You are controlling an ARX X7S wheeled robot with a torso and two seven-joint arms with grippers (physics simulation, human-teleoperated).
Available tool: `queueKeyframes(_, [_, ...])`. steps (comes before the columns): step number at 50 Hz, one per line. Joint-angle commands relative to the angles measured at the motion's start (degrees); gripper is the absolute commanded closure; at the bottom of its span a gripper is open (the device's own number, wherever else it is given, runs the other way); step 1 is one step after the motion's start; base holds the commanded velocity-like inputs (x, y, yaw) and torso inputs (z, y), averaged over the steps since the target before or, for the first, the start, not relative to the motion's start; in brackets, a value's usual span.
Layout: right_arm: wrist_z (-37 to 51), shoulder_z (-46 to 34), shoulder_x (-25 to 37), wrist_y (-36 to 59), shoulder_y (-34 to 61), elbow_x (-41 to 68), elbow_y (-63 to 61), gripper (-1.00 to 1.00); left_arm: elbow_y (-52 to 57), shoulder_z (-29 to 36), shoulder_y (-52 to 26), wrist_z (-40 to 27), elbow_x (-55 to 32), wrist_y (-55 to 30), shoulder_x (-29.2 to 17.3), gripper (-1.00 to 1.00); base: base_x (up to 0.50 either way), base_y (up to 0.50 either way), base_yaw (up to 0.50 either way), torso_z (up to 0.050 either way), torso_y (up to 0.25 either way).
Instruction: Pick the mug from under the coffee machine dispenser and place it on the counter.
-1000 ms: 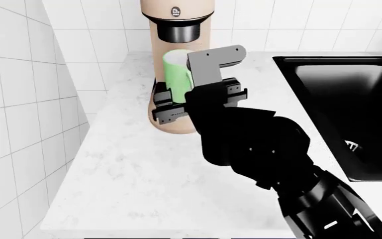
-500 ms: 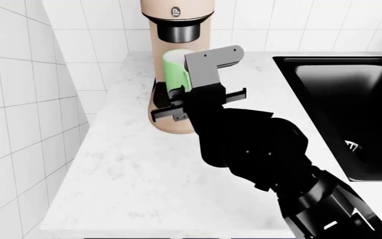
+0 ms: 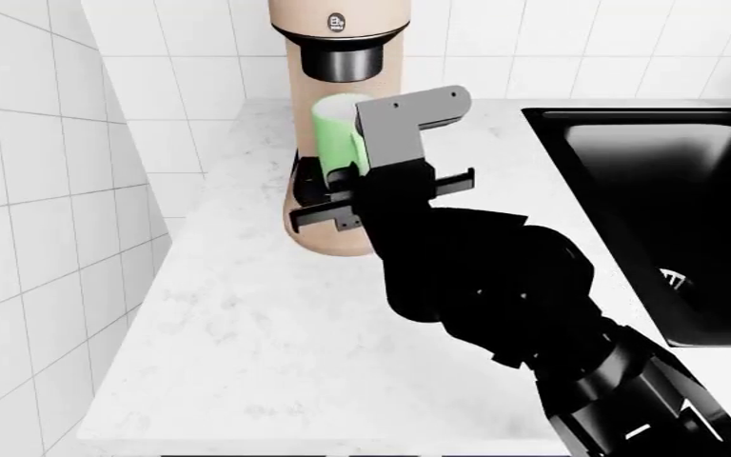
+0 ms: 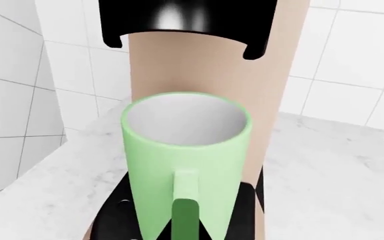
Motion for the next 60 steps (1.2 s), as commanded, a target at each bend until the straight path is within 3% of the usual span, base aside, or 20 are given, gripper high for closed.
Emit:
queueKeyframes(1, [-0.4,0.0,-0.2,-0.7,-0.2,-0.2,-1.5,1.00,0.0,0.2,0.0,-0.2,0.1,0.2,-0.2,-1.00,0.00,0.00,0.00,0.000,0.000])
queueKeyframes(60, [-0.2,-4.7,-3.5,-2.4,-1.3,3.6,-15.7,1.00,0.0,0.5,0.9,-0.7,0.4,1.7,-0.9,-1.00,0.00,0.00,0.00,0.000,0.000])
